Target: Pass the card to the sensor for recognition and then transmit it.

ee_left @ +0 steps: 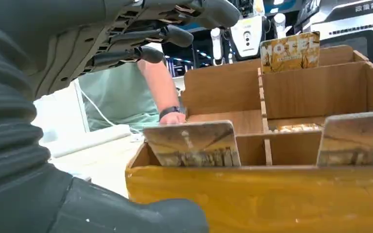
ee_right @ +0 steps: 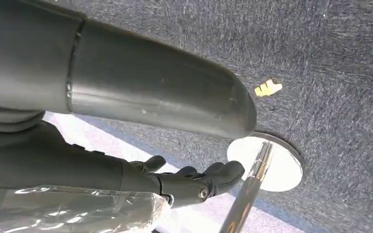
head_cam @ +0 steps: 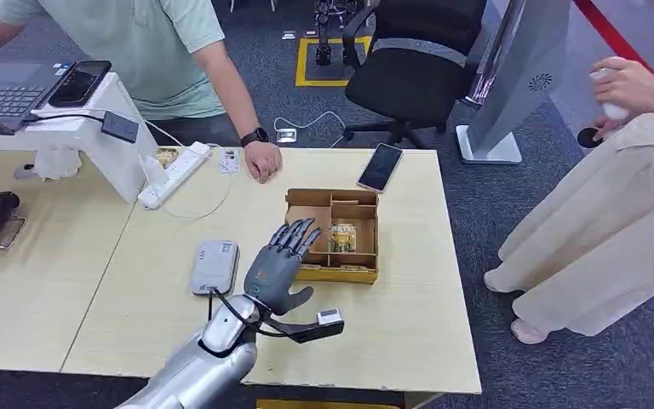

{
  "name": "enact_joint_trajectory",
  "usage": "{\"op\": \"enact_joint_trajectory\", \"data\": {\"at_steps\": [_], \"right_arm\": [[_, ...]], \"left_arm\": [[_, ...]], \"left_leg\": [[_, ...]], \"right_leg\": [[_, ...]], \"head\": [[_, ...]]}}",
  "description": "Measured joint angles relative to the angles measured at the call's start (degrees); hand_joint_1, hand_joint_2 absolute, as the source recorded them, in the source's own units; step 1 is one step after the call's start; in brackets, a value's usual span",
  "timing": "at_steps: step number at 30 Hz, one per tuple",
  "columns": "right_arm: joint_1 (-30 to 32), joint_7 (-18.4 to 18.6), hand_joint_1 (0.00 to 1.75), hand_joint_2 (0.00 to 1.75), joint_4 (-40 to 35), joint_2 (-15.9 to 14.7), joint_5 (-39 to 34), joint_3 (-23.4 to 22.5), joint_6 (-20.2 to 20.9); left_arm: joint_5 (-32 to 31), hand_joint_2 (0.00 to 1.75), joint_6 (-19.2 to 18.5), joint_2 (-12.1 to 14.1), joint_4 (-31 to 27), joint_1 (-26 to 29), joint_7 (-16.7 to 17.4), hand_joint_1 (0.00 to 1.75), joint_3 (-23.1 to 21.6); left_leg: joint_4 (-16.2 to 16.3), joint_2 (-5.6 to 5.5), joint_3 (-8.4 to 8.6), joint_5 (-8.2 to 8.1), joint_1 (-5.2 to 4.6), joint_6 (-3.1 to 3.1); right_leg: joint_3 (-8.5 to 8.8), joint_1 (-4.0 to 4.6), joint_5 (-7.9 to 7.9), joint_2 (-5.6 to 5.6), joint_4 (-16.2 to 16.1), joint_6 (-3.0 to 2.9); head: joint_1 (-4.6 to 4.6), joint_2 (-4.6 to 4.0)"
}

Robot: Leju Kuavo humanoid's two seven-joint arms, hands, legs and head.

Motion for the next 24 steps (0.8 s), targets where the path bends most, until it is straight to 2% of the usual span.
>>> {"op": "enact_joint_trajectory", "data": {"at_steps": [10,16,24], "right_arm": [[0.0,-0.1,0.0,0.0,0.2,0.0,-0.3,0.0,0.0],[0.0,0.0,0.0,0.0,0.2,0.0,-0.2,0.0,0.0],[0.0,0.0,0.0,0.0,0.2,-0.1,-0.2,0.0,0.0]], "left_arm": [[3.4,1.75,-3.4,-0.7,0.0,-0.4,-0.2,0.0,0.0],[4.9,1.75,-9.0,-0.3,0.0,-2.0,-1.2,0.0,0.0],[4.9,1.75,-10.3,0.2,0.0,-3.0,-1.1,0.0,0.0]], "left_leg": [[0.0,0.0,0.0,0.0,0.0,0.0],[0.0,0.0,0.0,0.0,0.0,0.0],[0.0,0.0,0.0,0.0,0.0,0.0]], "right_leg": [[0.0,0.0,0.0,0.0,0.0,0.0],[0.0,0.0,0.03,0.0,0.0,-0.02],[0.0,0.0,0.03,0.0,0.0,-0.01]], "head": [[0.02,0.0],[0.02,0.0],[0.02,0.0]]}}
